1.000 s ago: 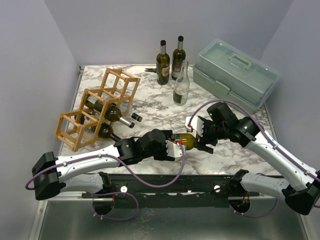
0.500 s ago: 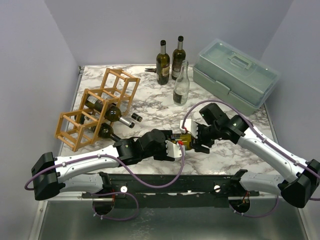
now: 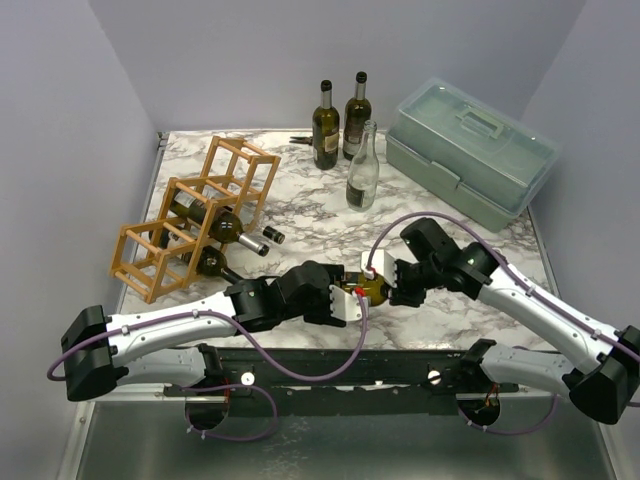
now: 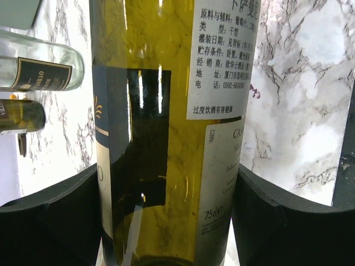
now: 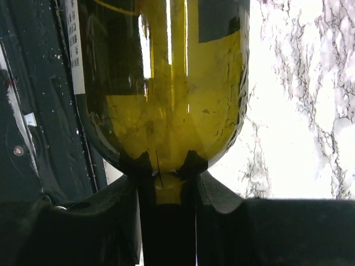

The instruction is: Put the wine bottle on the wine rack

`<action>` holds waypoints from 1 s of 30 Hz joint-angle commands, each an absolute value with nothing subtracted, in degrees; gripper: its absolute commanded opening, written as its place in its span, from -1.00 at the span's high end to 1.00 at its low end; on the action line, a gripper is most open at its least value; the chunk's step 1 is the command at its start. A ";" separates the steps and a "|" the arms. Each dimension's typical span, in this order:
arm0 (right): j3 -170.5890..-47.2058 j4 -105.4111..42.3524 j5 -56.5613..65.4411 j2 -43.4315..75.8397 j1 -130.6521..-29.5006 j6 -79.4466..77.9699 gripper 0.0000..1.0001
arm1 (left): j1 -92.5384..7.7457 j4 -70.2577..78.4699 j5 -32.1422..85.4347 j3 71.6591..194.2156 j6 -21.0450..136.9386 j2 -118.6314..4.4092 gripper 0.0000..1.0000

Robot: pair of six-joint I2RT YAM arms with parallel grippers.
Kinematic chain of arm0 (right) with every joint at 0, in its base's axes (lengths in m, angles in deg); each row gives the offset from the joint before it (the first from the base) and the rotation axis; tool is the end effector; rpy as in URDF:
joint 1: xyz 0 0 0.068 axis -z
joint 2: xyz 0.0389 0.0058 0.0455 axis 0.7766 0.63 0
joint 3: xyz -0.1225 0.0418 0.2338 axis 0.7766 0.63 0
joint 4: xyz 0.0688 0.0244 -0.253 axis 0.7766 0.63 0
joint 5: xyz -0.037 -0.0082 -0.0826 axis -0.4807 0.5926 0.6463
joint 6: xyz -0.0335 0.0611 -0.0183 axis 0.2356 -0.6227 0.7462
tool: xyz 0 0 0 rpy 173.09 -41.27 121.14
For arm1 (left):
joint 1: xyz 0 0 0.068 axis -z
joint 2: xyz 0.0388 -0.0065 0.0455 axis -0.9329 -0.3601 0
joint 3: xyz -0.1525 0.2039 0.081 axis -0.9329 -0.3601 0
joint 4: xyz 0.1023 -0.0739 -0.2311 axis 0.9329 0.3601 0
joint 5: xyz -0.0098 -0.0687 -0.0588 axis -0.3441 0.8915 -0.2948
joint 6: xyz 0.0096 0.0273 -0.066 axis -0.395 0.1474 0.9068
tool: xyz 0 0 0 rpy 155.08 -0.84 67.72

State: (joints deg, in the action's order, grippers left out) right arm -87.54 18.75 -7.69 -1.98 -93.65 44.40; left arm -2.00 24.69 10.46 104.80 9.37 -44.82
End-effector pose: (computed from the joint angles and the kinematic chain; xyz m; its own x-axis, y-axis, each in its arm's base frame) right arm 0.1492 0.1650 0.2536 -0.0227 -0.8150 -0.5789 -0.9923 0.0889 -0.0862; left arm 0.1102 -0.2376 0.2386 0.3313 0.7422 -0.5825 0.8373 0.0533 0.5441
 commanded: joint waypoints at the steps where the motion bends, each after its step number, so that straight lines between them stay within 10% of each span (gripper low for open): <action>1: -85.31 11.40 -6.29 -6.47 -93.55 42.31 0.99 | -1.71 17.16 11.72 106.45 13.49 -42.14 0.13; 8: -81.17 8.25 -4.02 -12.75 -93.51 41.19 1.00 | -1.79 15.88 13.38 105.38 13.93 -39.82 -0.97; 30: -86.08 -4.61 6.08 -4.58 -93.57 18.27 0.99 | -36.18 -5.15 19.01 103.30 45.75 -22.52 -0.97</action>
State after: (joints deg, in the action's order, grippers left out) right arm -79.13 6.33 6.30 -9.55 -93.58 28.12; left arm -30.61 0.19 21.28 104.01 35.06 -24.21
